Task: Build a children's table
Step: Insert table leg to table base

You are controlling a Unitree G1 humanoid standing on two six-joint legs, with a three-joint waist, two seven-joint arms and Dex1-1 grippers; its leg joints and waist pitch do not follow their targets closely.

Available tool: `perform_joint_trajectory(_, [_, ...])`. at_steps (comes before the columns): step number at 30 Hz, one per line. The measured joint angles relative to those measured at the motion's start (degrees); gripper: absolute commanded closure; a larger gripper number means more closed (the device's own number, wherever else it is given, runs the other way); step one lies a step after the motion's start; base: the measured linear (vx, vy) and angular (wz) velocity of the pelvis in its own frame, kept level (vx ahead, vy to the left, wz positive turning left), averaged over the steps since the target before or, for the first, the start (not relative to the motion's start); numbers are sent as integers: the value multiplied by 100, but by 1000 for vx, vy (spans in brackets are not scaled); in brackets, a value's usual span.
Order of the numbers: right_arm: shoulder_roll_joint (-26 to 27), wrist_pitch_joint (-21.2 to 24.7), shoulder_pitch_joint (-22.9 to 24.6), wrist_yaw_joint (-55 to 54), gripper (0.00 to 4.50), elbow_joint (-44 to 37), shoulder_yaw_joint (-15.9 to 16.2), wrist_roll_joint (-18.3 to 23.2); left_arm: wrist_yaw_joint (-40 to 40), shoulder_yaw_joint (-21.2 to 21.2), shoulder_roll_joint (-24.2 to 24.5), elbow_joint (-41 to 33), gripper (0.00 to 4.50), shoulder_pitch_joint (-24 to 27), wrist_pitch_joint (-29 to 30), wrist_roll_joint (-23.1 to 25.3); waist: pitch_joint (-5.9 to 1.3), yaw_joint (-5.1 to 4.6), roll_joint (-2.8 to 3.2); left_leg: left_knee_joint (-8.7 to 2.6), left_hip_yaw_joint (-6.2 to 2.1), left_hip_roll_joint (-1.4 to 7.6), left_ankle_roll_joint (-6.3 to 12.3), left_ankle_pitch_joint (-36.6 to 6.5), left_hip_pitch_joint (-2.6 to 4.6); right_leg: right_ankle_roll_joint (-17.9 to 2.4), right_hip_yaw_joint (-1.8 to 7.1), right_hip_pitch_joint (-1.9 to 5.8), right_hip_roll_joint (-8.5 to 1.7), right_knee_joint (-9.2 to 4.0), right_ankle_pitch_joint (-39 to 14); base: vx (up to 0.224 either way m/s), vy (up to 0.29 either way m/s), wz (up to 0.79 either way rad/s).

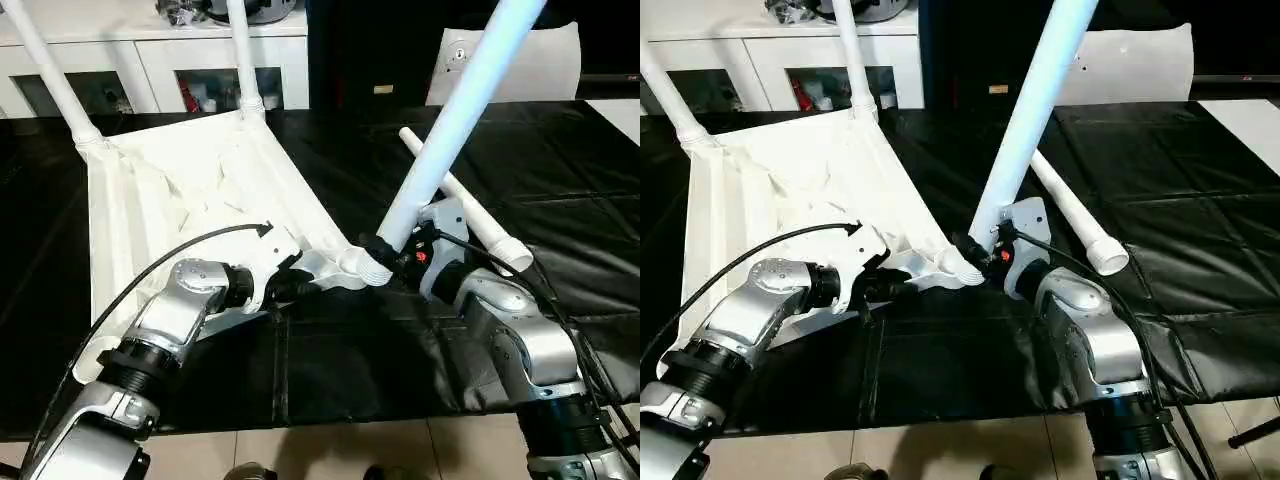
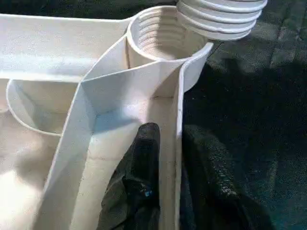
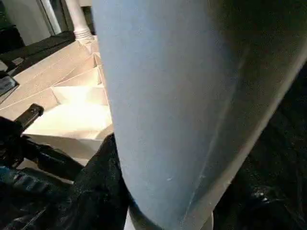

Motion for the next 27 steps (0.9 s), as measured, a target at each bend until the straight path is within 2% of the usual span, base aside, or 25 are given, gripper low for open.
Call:
perform_joint_trajectory(1, [5,0,0,0,262,-1,3,0,-24,-1,3,12,390,-7,-6,0,0,-3,0,0,0,0,0,0,0,0,0,0,0,0,0,0,0,0])
perform_joint_trajectory(3, [9,1,-7,6,262,-3,18,0,-71,0,9,27,427,-16,-9,0,0,-6,0,1,0,0,0,0,0,0,0,1,0,0,0,0,0,0])
perform_joint_trajectory(7, [5,43,-72,79,262,-3,81,3,-253,-47,93,41,437,-32,-79,5,0,-18,-1,1,0,1,0,0,-3,-1,0,-1,1,1,0,0,0,0])
perform_joint_trajectory(10, [-28,200,-213,240,262,-1,72,98,-684,-215,415,33,444,-30,-418,68,0,-38,0,-2,0,4,0,-1,-5,-1,0,-7,3,2,0,0,0,0])
perform_joint_trajectory(14, [-197,332,-451,572,262,-3,81,241,-1261,-368,778,17,450,17,-844,145,-5,28,-8,-3,0,7,-1,0,-3,0,-3,-6,2,4,0,0,0,0])
perform_joint_trajectory(18, [-398,603,-497,1019,262,-2,381,287,-1519,-420,863,31,450,-6,-1079,217,-12,169,-22,9,4,5,0,0,-2,-1,0,5,-3,4,0,0,0,0])
perform_joint_trajectory(20, [-395,725,-499,1130,262,0,522,287,-1525,-430,834,106,450,-38,-1180,222,-13,185,-31,12,7,5,1,0,-2,0,2,8,-5,6,0,0,0,0])
perform_joint_trajectory(27, [-388,726,-549,1149,262,39,612,212,-1548,-436,832,150,450,-40,-1310,258,-27,188,-58,13,7,7,1,0,-2,1,1,7,-5,10,-1,0,0,0])
